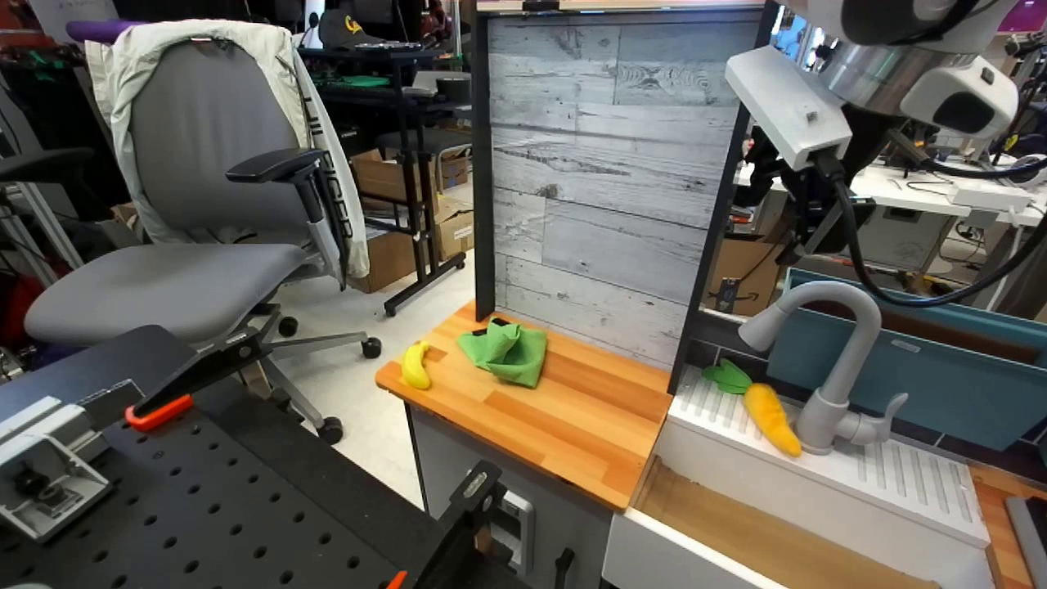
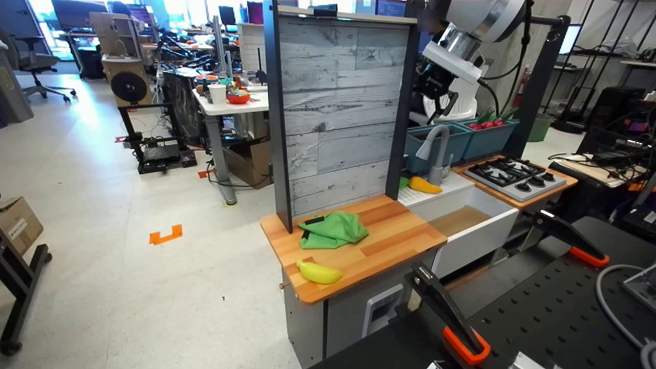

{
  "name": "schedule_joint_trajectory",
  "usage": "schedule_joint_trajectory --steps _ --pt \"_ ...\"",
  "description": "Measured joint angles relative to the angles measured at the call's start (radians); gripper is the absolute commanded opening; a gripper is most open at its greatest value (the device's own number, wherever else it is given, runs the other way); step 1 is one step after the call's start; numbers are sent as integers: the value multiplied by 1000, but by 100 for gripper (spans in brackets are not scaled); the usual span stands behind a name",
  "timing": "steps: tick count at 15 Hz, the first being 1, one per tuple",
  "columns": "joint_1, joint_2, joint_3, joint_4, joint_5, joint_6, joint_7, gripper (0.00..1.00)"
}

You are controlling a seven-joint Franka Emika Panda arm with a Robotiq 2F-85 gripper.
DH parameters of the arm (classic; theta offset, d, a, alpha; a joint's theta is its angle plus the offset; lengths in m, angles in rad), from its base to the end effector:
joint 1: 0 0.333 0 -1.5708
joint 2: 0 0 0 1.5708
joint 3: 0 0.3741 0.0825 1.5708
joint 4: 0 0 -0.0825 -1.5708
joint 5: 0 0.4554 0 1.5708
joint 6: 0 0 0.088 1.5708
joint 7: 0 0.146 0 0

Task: Turn the tap nozzle to the left

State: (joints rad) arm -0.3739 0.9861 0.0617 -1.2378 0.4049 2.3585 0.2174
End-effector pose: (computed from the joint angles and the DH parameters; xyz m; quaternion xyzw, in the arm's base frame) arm 0.8369 -0.2678 0.1311 -0.8987 0.3967 -0.0735 0.1721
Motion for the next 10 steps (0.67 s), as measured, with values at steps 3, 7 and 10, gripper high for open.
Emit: schedule_joint_trajectory --steps 3,7,10 --pt "-17 -64 0 -115 38 18 -63 100" --pt "-39 -160 0 -259 95 32 -143 100" --pt "-48 -238 0 -355 131 29 -197 100"
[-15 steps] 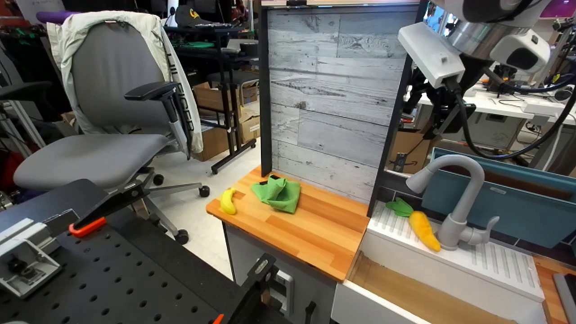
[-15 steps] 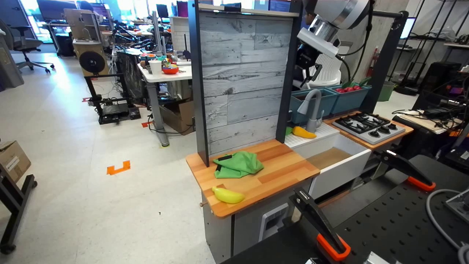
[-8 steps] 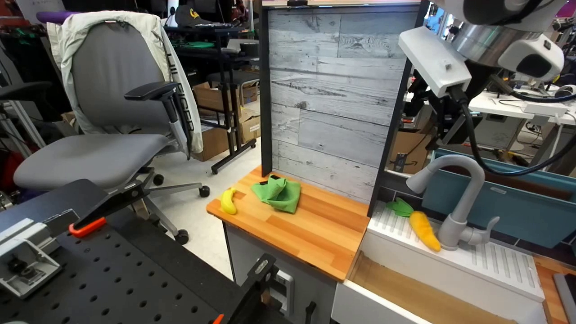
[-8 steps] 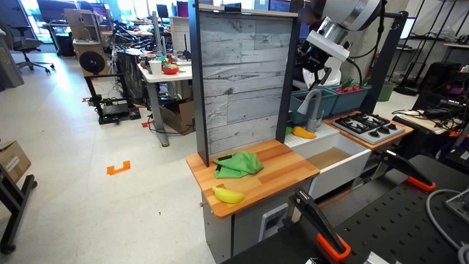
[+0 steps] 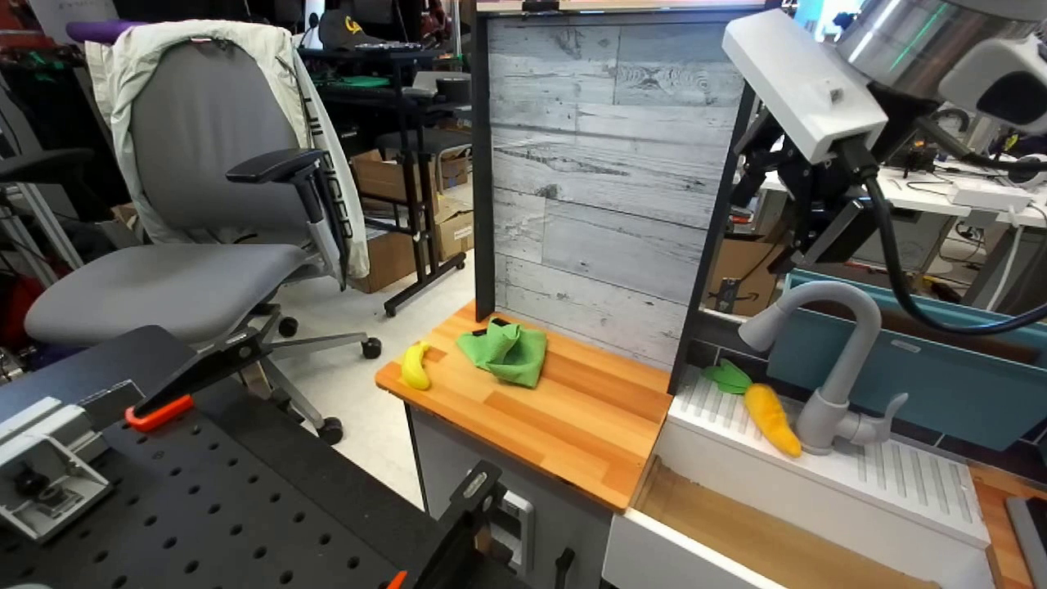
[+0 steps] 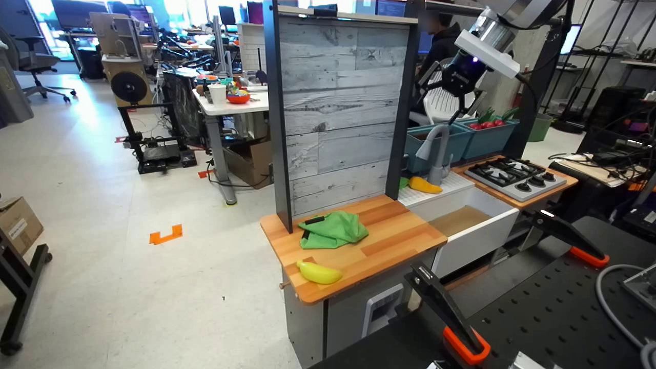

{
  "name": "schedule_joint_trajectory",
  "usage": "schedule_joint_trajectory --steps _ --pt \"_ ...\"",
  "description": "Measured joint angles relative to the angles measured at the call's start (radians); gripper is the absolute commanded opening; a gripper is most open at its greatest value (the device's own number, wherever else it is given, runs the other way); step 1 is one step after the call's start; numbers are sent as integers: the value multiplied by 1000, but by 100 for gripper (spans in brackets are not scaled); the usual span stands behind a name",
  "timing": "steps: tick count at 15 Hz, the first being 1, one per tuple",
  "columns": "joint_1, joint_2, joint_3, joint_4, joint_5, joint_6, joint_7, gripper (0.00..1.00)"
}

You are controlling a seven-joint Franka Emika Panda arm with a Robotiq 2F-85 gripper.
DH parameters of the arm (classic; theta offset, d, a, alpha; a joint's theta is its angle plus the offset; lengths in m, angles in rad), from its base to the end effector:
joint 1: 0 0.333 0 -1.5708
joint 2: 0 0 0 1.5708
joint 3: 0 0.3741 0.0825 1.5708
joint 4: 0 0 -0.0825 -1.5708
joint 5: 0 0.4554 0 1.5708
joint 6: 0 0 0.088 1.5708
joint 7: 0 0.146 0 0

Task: Turn the tap nozzle to the left

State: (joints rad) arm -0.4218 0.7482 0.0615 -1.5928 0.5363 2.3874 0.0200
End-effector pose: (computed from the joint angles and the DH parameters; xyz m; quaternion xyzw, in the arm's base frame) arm 0.7512 -0.2695 0.1567 -0.9038 0.3746 -0.0551 0.1994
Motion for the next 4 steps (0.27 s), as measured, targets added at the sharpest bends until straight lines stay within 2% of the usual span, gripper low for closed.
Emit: schedule_joint_trajectory --steps 4 --pt "0 -49 0 -62 6 -1 -20 100"
